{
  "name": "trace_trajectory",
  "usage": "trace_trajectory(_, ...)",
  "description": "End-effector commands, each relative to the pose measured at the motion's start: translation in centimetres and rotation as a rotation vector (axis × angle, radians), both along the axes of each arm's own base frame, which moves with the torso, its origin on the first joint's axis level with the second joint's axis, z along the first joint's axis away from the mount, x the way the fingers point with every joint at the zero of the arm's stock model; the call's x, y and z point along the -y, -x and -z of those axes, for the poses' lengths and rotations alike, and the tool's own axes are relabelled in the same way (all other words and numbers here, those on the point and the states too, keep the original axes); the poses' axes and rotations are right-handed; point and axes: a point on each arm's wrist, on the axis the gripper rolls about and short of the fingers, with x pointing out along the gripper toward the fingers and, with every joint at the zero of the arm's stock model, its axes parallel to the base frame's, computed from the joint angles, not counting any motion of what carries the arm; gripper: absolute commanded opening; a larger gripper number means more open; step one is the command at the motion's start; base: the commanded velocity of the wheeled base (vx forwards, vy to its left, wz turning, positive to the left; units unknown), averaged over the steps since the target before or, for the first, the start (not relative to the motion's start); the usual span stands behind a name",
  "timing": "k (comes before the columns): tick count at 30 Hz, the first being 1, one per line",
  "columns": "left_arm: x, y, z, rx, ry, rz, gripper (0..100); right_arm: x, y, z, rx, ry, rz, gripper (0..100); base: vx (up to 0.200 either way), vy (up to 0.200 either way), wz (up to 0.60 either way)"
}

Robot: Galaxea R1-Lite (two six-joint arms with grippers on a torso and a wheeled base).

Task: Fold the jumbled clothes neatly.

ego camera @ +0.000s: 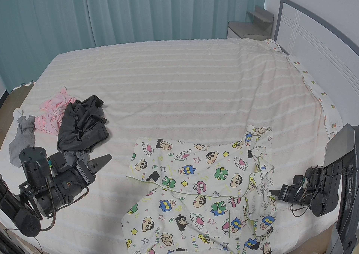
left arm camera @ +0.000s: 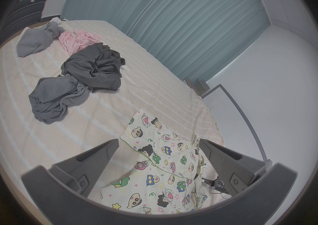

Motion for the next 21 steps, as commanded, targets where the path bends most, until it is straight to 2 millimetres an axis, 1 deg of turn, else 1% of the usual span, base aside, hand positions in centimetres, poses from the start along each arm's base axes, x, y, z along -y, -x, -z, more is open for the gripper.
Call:
trace_trajectory(1,0.01,-0.01,0.02,-0.001,0.000,0.000,100,0.10,-0.06,0.11,0.007,0.020,0.022,100,0.000,0.000,0.00)
trace_trajectory(13,-0.02,-0.05,-0.01,0.001,0.001,-0.001,100,0.09,0.19,-0.06,0.002,0.024,0.026,100,0.000,0.000,0.00)
trace_trajectory(20,-0.02,-0.06,0.03,-0.001,-0.001,-0.006,100,-0.43,0.20,0.06,-0.002,0.026,0.006,100,0.000,0.000,0.00)
trace_trajectory(21,-0.01,-0.09,0.00,0.001,-0.001,-0.006,100,-0.55,0.21,0.10,-0.004,0.027,0.004,0,0.000,0.000,0.00)
